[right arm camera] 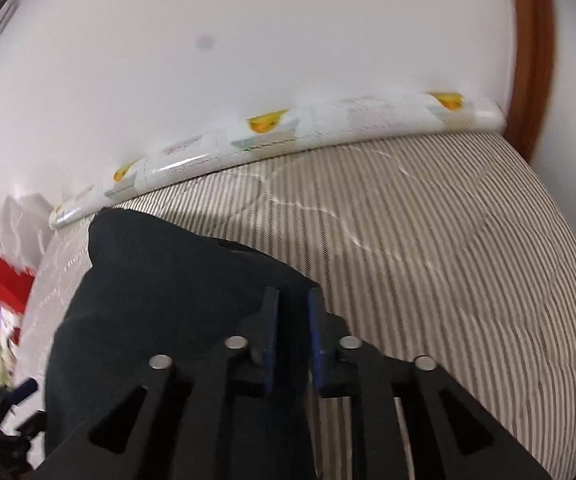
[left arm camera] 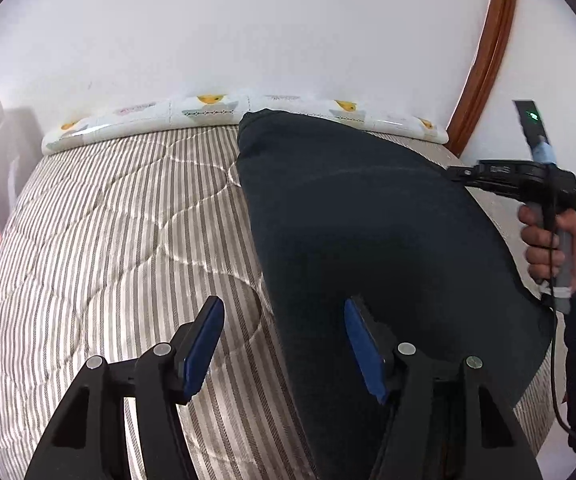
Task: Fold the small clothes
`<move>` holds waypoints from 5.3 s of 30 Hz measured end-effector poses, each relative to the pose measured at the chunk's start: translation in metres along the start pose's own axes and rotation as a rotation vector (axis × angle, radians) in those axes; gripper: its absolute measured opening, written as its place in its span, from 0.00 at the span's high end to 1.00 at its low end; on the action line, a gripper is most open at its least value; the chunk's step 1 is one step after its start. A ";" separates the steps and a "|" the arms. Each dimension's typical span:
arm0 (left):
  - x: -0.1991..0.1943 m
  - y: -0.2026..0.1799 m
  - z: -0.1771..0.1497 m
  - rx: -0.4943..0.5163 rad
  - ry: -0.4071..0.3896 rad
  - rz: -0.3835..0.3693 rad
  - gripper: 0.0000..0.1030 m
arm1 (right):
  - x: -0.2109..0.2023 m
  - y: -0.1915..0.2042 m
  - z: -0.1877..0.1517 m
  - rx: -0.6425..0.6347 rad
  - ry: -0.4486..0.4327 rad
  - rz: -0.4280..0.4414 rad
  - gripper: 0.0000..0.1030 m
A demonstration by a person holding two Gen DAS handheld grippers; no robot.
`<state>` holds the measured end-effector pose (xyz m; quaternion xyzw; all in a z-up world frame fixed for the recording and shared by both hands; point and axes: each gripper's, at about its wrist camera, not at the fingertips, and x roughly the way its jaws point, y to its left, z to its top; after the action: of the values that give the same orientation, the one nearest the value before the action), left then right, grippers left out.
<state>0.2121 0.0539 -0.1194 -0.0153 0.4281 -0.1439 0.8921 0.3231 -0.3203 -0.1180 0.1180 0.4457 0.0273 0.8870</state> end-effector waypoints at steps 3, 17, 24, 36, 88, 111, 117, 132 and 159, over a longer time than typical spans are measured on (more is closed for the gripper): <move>-0.005 0.002 -0.005 -0.017 -0.001 -0.014 0.41 | -0.026 -0.008 -0.019 -0.014 0.011 0.011 0.69; -0.020 -0.004 -0.025 -0.034 -0.019 0.026 0.40 | -0.057 -0.008 -0.102 0.007 -0.017 0.190 0.94; -0.029 -0.006 -0.032 -0.041 -0.015 0.043 0.40 | -0.070 -0.016 -0.110 0.042 -0.048 0.105 0.97; -0.044 -0.010 -0.060 -0.042 0.018 -0.006 0.36 | -0.087 -0.010 -0.159 -0.039 -0.022 0.002 0.88; -0.054 -0.041 -0.089 -0.028 -0.021 0.056 0.72 | -0.123 -0.005 -0.207 -0.017 -0.078 -0.142 0.56; -0.153 -0.050 -0.116 -0.048 -0.130 0.175 0.37 | -0.209 0.038 -0.228 -0.069 -0.134 -0.185 0.27; -0.193 -0.066 -0.131 -0.025 -0.163 0.185 0.31 | -0.253 0.045 -0.246 -0.060 -0.201 -0.227 0.14; -0.238 -0.081 -0.153 -0.043 -0.218 0.191 0.18 | -0.312 0.048 -0.289 -0.062 -0.240 -0.207 0.00; -0.244 -0.077 -0.157 -0.073 -0.239 0.210 0.17 | -0.322 0.053 -0.295 -0.085 -0.253 -0.231 0.00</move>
<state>-0.0719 0.0613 -0.0217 -0.0199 0.3233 -0.0314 0.9456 -0.1030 -0.2637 -0.0224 0.0306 0.3397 -0.0709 0.9374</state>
